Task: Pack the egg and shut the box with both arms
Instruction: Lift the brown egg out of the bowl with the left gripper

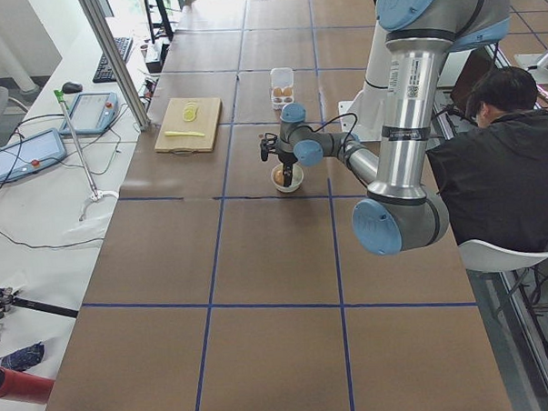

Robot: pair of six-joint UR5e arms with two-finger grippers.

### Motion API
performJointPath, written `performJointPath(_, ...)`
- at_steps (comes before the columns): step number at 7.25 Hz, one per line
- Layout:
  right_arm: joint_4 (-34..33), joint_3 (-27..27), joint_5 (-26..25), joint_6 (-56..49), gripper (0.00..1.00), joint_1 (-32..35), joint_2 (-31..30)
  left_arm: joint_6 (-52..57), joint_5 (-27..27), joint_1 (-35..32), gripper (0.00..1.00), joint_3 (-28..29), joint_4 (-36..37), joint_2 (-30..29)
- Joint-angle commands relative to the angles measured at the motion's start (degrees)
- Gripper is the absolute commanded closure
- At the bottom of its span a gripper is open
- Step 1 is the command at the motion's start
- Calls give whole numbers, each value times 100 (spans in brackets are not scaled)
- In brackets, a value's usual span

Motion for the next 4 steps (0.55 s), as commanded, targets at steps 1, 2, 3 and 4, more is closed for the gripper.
performJointPath(1,-2,2,6,0,0,0,0,8,9,-45,18,34,0,-39)
performJointPath(2,-2,2,6,0,0,0,0,8,9,-80,22,34,0,-39)
performJointPath(3,-2,2,6,0,0,0,0,8,9,-89,27,34,0,-39)
performJointPath(4,-2,2,6,0,0,0,0,8,9,-80,36,34,0,-47)
